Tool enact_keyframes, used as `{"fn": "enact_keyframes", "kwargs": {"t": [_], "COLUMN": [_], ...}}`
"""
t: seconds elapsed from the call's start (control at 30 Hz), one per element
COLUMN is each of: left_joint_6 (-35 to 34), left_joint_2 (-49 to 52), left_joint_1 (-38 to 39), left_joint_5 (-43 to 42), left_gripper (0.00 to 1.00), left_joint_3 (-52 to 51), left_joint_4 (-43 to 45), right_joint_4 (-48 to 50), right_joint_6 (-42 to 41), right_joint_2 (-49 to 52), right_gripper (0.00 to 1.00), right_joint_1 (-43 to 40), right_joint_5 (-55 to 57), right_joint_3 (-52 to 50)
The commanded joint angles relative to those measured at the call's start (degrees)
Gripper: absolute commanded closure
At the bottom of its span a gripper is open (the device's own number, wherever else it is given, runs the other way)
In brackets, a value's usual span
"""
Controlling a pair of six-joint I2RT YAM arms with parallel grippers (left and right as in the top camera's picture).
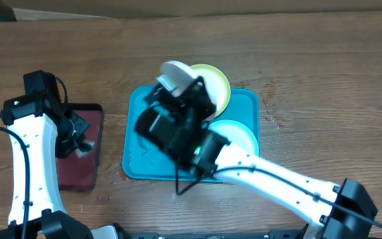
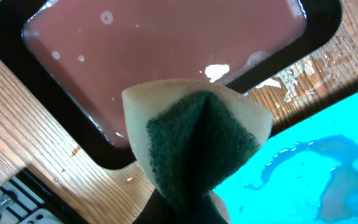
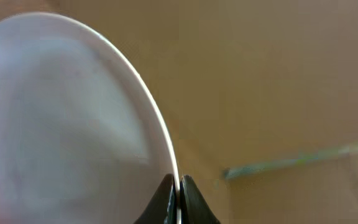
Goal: Clean dirty plates on tray and stack at the side
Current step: 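Lift the white plate with the right gripper and carry it right off the tray, then set the white plate on the table and move the right gripper back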
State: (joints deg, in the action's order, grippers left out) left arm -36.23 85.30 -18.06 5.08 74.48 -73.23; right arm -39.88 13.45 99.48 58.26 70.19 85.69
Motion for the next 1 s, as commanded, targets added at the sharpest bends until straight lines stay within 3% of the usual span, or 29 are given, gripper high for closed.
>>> {"fn": "enact_keyframes", "kwargs": {"t": [0.0, 0.13, 0.27, 0.37, 0.73, 0.97], "left_joint_6": [1.6, 1.6, 1.6, 2.9, 2.9, 3.0], "left_joint_2": [-0.2, -0.2, -0.2, -0.2, -0.2, -0.2], "left_joint_1": [-0.3, -0.3, -0.3, -0.3, -0.3, -0.3], "left_joint_5": [-0.2, -0.2, -0.2, -0.3, -1.7, -1.7], "left_gripper": [0.96, 0.96, 0.96, 0.96, 0.96, 0.96], "left_joint_3": [-0.3, -0.3, -0.3, -0.5, -0.6, -0.6], "left_joint_4": [0.1, 0.1, 0.0, 0.0, 0.3, 0.7], "right_joint_4": [-8.3, -12.9, -13.3, -14.3, -15.1, -8.6], "right_joint_6": [-27.6, -35.3, -35.4, -35.4, -35.4, -35.6], "right_joint_2": [-1.4, -1.7, -1.8, -1.7, -1.4, -1.4], "right_gripper": [0.96, 0.96, 0.96, 0.96, 0.96, 0.96], "right_joint_1": [-8.8, -17.5, -28.1, -38.3, -62.5, -66.4], "right_joint_5": [-12.9, -27.6, -48.0, -56.8, -58.5, -58.5], "right_joint_3": [0.5, 0.5, 0.5, 0.5, -7.8, -15.0]}}
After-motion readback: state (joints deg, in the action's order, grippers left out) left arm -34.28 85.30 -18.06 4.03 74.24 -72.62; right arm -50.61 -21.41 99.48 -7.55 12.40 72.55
